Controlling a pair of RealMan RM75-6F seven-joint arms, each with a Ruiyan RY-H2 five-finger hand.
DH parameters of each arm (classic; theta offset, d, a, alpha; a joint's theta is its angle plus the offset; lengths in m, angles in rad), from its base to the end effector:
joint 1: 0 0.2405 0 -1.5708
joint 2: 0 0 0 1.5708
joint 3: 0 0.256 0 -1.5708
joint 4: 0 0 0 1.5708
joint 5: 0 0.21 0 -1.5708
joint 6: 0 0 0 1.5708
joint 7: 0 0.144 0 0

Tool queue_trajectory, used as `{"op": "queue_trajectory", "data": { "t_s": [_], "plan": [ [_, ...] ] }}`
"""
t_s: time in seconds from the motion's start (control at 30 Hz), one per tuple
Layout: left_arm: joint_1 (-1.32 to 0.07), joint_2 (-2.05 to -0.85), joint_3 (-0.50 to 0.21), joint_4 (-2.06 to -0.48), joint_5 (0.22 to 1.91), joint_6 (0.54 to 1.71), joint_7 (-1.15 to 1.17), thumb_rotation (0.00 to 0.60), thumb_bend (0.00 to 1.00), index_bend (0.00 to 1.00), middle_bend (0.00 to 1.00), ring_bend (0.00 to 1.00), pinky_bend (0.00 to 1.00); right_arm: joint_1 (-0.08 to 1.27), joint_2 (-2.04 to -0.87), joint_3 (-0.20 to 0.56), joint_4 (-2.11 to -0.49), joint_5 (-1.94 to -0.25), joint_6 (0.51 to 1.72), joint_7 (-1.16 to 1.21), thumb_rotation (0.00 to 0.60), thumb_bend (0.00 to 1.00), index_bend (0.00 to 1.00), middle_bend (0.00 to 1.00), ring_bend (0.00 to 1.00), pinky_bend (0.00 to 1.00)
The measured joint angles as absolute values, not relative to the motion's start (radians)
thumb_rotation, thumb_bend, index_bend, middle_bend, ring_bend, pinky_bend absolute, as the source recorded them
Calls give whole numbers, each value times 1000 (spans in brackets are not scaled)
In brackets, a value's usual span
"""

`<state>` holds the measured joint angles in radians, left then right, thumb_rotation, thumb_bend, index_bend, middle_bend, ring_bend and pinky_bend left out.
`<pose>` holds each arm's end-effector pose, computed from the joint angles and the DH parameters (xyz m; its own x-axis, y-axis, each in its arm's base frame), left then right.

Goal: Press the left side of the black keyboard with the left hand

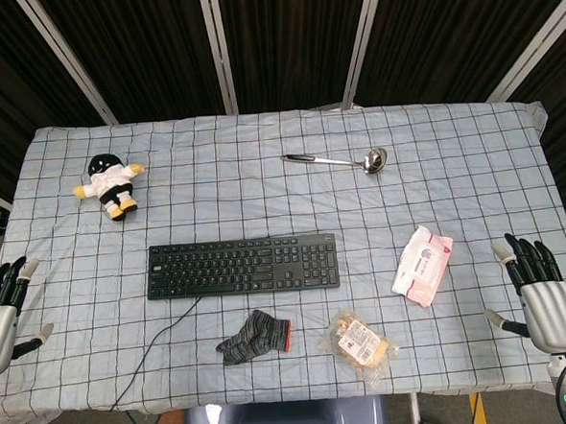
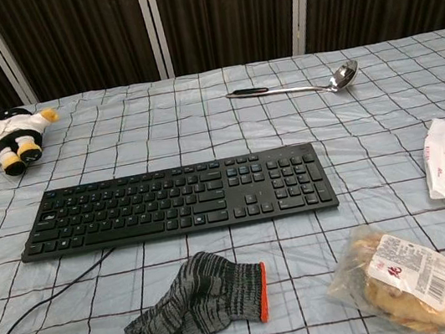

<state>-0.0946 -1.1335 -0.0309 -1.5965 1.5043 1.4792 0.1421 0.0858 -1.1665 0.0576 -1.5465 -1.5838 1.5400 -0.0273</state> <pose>-0.3124 0.1802 0.1523 0.5237 0.0198 0.8517 0.8519 -0.0242 -0.5232 -0.3048 -0.1828 0.1533 0.4365 0.0647 0.8974 -0.8933 -0.0877 0.4409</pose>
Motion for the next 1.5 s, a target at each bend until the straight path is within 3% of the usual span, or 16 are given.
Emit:
{"op": "queue_trajectory", "data": {
  "t_s": [1.0,1.13,1.23,1.3,1.4,1.5],
  "plan": [
    [-102,-1126,-22,-1610,1504,1457,149,600,156,0,0,0,0,86,-1156,50,-1558,-1579,1524,-22,600,48,68,0,0,0],
    [-106,-1121,-20,-1623,1501,1446,161,600,219,0,1,6,27,87,-1154,45,-1560,-1580,1516,-23,600,48,69,0,0,0],
    [-112,-1117,-26,-1643,1501,1445,187,600,407,0,169,183,228,89,-1152,41,-1565,-1583,1509,-28,600,48,69,0,0,0],
    [-121,-1115,-30,-1665,1501,1439,217,600,578,0,411,378,347,90,-1152,39,-1567,-1588,1509,-31,600,48,69,0,0,0],
    [-144,-1108,-37,-1716,1492,1404,265,600,760,0,623,548,422,91,-1153,34,-1570,-1598,1509,-39,600,49,69,0,0,0],
    [-177,-1097,-48,-1790,1455,1339,307,600,931,0,746,654,477,92,-1154,30,-1571,-1604,1506,-45,600,49,69,0,0,0]
  ]
}}
